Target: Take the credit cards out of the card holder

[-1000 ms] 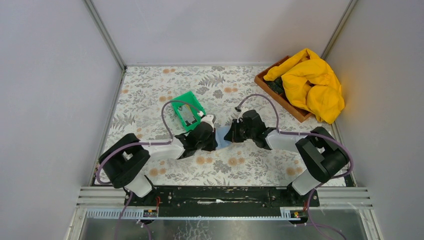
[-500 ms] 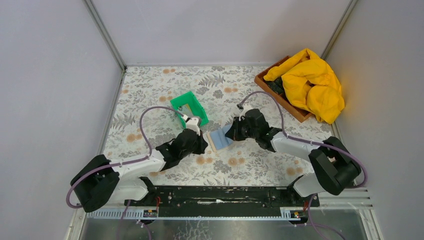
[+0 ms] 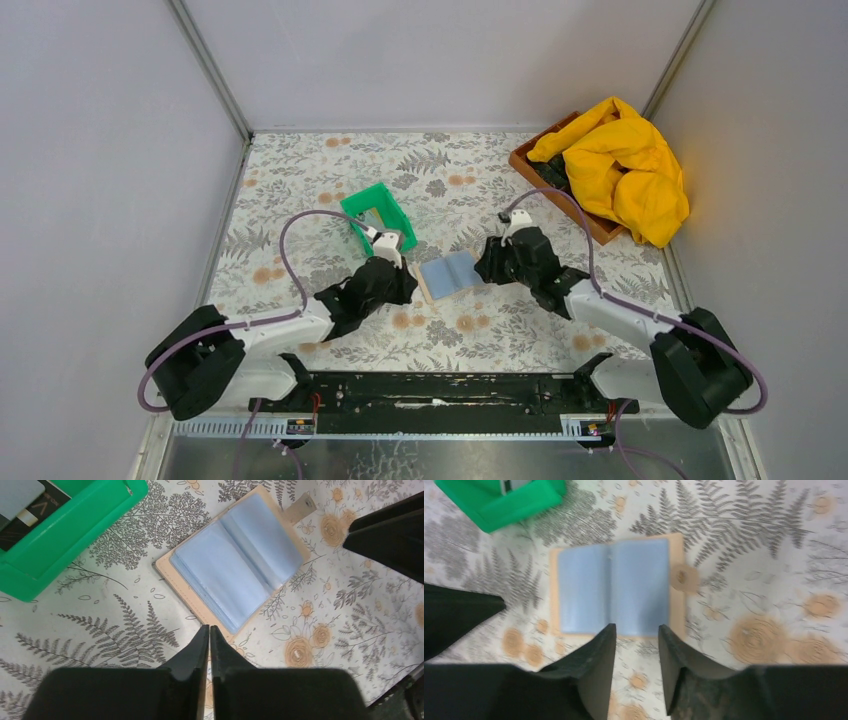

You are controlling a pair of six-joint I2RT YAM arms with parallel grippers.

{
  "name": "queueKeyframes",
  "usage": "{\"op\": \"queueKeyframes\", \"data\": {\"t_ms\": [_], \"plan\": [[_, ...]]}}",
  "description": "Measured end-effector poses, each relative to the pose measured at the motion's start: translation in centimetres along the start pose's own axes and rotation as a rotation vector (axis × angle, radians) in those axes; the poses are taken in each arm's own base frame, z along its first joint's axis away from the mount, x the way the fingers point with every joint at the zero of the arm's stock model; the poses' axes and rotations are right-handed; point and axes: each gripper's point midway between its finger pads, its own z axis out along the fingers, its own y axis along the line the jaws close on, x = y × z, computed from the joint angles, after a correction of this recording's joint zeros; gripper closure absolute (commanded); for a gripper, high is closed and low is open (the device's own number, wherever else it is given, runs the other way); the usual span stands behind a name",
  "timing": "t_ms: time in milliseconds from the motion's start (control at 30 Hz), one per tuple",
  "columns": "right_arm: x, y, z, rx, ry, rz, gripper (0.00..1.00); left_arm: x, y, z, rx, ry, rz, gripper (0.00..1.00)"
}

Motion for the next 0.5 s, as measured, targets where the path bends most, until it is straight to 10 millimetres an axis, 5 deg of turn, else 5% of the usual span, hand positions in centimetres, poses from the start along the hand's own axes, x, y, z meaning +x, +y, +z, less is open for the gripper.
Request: {"op": "queueKeyframes", "data": {"t_ms": [100,200,500], "plan": [[0.1,-1.7,-1.5,0.054,-0.063,-0.055,0.27,-0.1,0.2,-0.3,0.019,-0.037,0.015,0.62],[-0.9,-3.2,-3.4,0.112,-0.183,-0.105,0.23,-0.3,0.8,-0.9,0.014,-0.072,0.032,0.35],[-3.3,-8.3,-7.4,0.375,-0.407,-0.169,0.21,-3.5,1.9,-2.8,-0.040,-0.237,-0.004,0.33]]}}
